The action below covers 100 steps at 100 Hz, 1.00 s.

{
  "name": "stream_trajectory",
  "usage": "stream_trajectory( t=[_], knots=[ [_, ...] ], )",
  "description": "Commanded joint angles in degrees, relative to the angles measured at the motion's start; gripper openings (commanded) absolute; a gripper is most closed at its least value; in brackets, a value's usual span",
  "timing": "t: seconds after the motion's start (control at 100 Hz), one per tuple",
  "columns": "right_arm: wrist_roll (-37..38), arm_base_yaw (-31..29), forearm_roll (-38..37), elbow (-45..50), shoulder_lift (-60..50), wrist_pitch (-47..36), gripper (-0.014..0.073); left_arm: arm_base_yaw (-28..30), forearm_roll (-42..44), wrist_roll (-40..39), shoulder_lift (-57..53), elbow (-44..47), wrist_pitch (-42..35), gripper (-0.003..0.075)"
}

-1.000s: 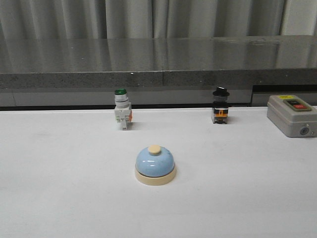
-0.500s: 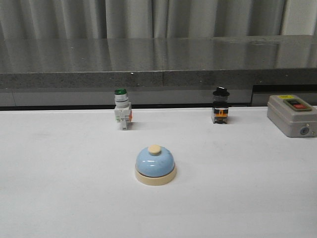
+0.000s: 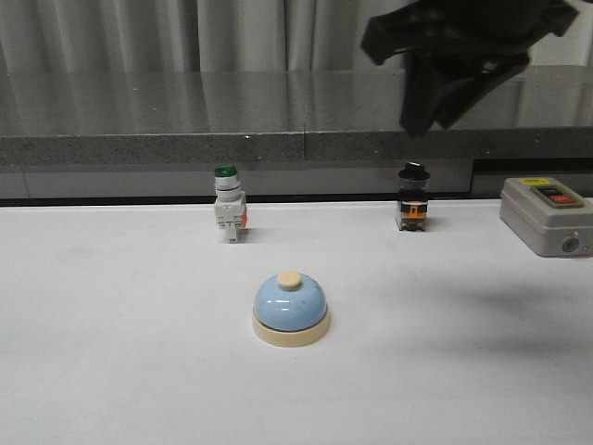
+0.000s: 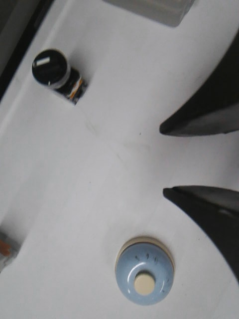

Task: Place and press bell with both arms
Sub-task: 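Move the right gripper above the bell's cream button, then press down on the bell button with the closed right gripper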

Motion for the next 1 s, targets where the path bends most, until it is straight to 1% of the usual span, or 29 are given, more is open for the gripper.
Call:
stream_trajectory(
  t=[0.0, 0.12, 0.18, 0.22, 0.48, 0.67, 0.87, 0.99],
  knots=[
    [-0.74, 1.95, -0.44, -4.79, 1.15, -0.48, 0.0227, 0.01, -0.03, -0.22, -1.57, 1.24, -4.38, -0.0019],
    [-0.74, 4.65, -0.44, -9.42, 6.08, 1.76, 0.0028, 0.01, -0.03, -0.22, -1.57, 1.24, -4.38, -0.0019],
    [-0.74, 6.05, -0.39, -11.78, 8.38, 2.87, -0.0046, 0.01, -0.03, -0.22, -1.57, 1.24, -4.38, -0.0019],
    [-0.74, 6.79, -0.39, -13.06, 9.63, 3.42, -0.0074, 0.01, -0.03, -0.22, -1.57, 1.24, -4.38, -0.0019],
    [-0.74, 11.63, -0.39, -20.87, 18.23, 9.86, -0.0069, 0.01, -0.03, -0.22, -1.57, 1.24, -4.38, -0.0019],
    [-0.74, 12.54, 0.62, -21.97, 21.8, 14.08, -0.0069, 0.01, -0.03, -0.22, -1.57, 1.24, -4.38, -0.0019],
    [-0.85, 12.61, 2.13, -21.97, 25.0, 13.99, -0.0069, 0.01, -0.03, -0.22, -1.57, 1.24, -4.38, -0.0019],
    [-0.85, 12.61, 2.13, -22.18, 24.73, 14.06, -0.0069, 0.01, -0.03, -0.22, -1.57, 1.24, -4.38, -0.0019]
  ],
)
